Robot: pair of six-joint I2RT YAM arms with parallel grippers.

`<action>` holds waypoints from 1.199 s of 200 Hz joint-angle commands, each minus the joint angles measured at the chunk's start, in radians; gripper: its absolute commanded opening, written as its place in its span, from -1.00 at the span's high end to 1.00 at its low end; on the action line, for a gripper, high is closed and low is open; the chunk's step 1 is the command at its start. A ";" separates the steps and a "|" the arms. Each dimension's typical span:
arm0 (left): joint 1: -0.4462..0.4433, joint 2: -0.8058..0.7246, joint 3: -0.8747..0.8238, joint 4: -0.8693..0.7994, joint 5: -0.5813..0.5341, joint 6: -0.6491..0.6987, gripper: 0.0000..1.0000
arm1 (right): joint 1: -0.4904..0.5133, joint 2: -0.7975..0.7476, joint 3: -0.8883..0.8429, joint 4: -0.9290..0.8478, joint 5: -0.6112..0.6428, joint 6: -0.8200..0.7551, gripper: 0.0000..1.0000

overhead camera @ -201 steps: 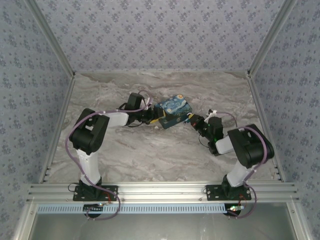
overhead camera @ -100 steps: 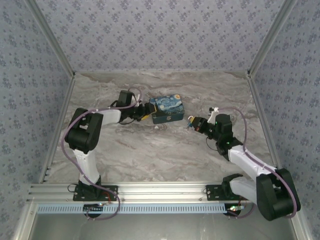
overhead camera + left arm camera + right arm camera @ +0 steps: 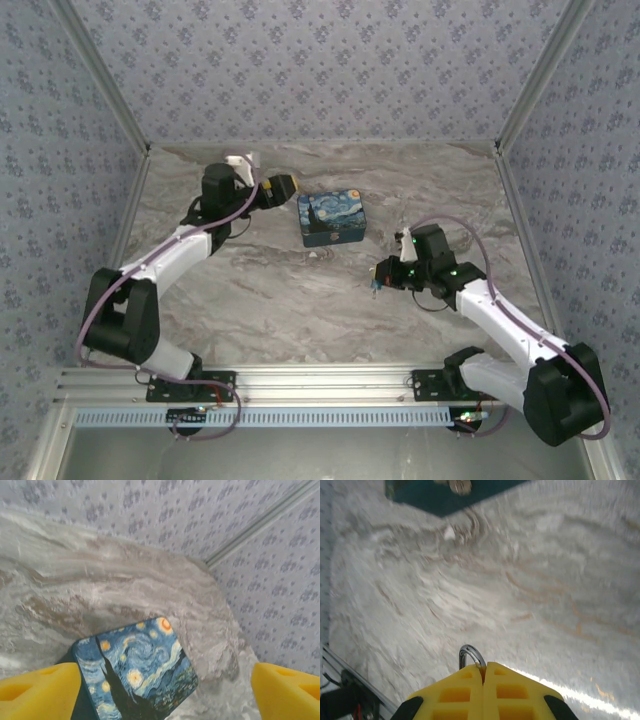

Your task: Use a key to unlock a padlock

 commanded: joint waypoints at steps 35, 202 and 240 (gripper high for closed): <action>0.064 -0.102 -0.086 0.136 -0.027 -0.079 -0.98 | 0.050 0.114 -0.014 -0.069 0.051 0.008 1.00; 0.073 -0.195 -0.101 0.053 -0.053 -0.034 -0.99 | 0.073 0.251 -0.033 0.017 0.142 0.013 0.52; 0.083 -0.256 -0.090 -0.009 -0.084 0.023 -0.99 | 0.056 0.157 0.012 -0.052 0.202 -0.019 0.40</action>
